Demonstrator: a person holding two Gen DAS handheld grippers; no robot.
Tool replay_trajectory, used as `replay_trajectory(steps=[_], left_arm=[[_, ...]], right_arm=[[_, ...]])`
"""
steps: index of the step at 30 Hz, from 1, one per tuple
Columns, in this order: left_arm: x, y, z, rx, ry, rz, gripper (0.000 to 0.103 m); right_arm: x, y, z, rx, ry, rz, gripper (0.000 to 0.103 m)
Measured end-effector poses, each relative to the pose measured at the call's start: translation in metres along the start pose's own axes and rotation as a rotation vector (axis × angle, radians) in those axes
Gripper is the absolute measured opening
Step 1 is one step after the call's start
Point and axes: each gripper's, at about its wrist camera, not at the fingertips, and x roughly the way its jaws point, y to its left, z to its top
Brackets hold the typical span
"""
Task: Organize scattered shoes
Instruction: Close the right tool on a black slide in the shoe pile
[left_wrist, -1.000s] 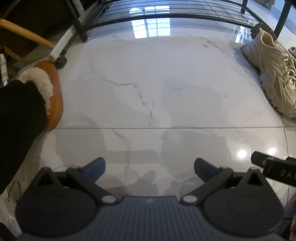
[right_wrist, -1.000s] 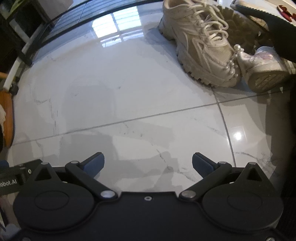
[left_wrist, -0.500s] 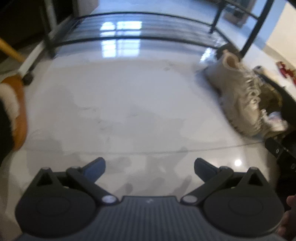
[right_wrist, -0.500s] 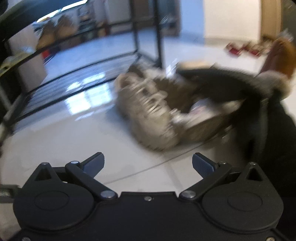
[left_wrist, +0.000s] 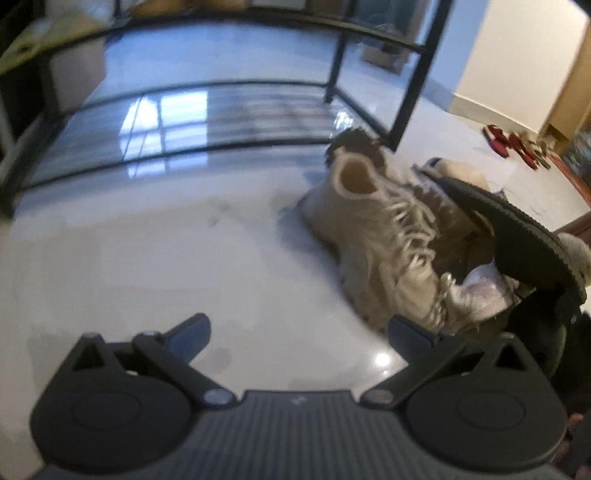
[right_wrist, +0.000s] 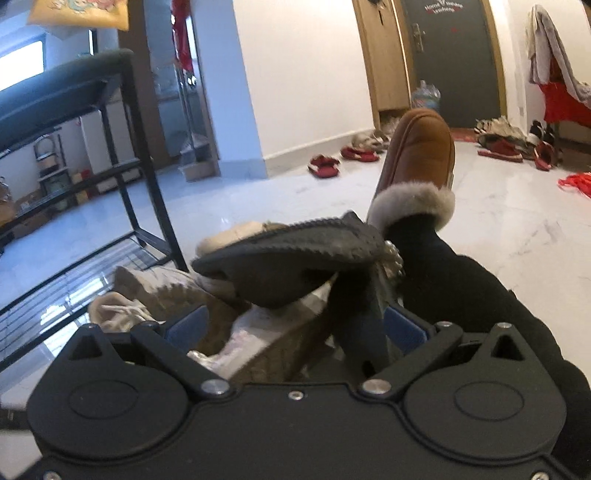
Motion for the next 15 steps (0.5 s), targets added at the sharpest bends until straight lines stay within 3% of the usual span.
replay_trajectory(steps=[6,10,15], left_arm=[[0.017,-0.024,0.021,0.041,-0.063,-0.005,0.102],[0.018,-0.024,0.023,0.011,-0.08,-0.019,0.102],[0.028,-0.028,0.022,-0.003,-0.053,0.012,0.102]], right_arm=[[-0.002,-0.002,0.0,0.003,-0.059,0.013,0.103],[-0.005,-0.003,-0.001,0.006,-0.071,0.013,0.103],[-0.008,-0.004,-0.002,0.01,-0.085,0.014,0.103]])
